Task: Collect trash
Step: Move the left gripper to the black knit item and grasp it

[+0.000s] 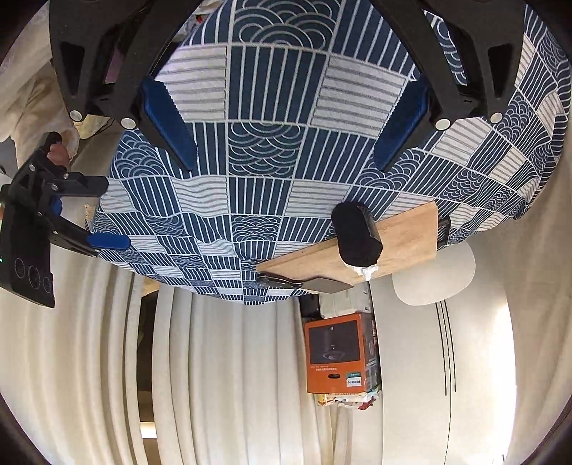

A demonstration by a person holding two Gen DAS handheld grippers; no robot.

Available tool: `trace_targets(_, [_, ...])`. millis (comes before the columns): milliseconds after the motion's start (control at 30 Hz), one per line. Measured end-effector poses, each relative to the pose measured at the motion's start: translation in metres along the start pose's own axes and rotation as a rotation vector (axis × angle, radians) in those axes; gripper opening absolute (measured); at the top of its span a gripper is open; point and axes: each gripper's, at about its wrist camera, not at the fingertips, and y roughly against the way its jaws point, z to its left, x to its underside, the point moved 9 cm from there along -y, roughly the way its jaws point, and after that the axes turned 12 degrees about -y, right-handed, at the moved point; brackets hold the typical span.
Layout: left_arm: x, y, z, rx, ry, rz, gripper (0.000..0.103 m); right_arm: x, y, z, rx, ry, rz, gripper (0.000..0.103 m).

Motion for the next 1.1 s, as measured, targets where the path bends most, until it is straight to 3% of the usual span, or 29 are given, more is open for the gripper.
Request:
trace_targets(267, [-0.033,-0.055,0.042,-0.023,0.035,0.045,0.097,-0.018,-0.009,-0.023,0.004,-0.046,-0.024,0.094])
trace_targets(600, [-0.026,-0.132,0.088,-0.045,0.132,0.163,0.097,-0.021,-0.014,-0.032,0.018,-0.064,-0.012,0.094])
trace_targets(767, [-0.023,-0.153,0.095,-0.052,0.096,0.184,0.097,-0.023,-0.014,-0.032,0.040,-0.059,-0.010,0.094])
trace_targets(800, [-0.021,-0.156,0.095,-0.051,0.091,0.186,0.088,-0.023,-0.015,-0.032,0.041,-0.059,-0.004,0.094])
trace_targets(833, [-0.019,-0.158,0.096,-0.049,0.090,0.196,0.061,-0.023,-0.016,-0.031,0.043,-0.058,0.002,0.094])
trace_targets(867, [-0.016,-0.161,0.097,-0.038,0.093,0.214,0.054,-0.023,-0.018,-0.032,0.051,-0.060,0.006,0.094])
trace_targets(933, [-0.015,-0.155,0.102,-0.030,0.101,0.198,0.054,-0.023,-0.022,-0.031,0.055,-0.063,0.021,0.094])
trace_targets(1100, [-0.010,-0.129,0.131,-0.122,0.128,0.160,0.054,-0.028,-0.035,-0.027,0.076,-0.061,0.057,0.094])
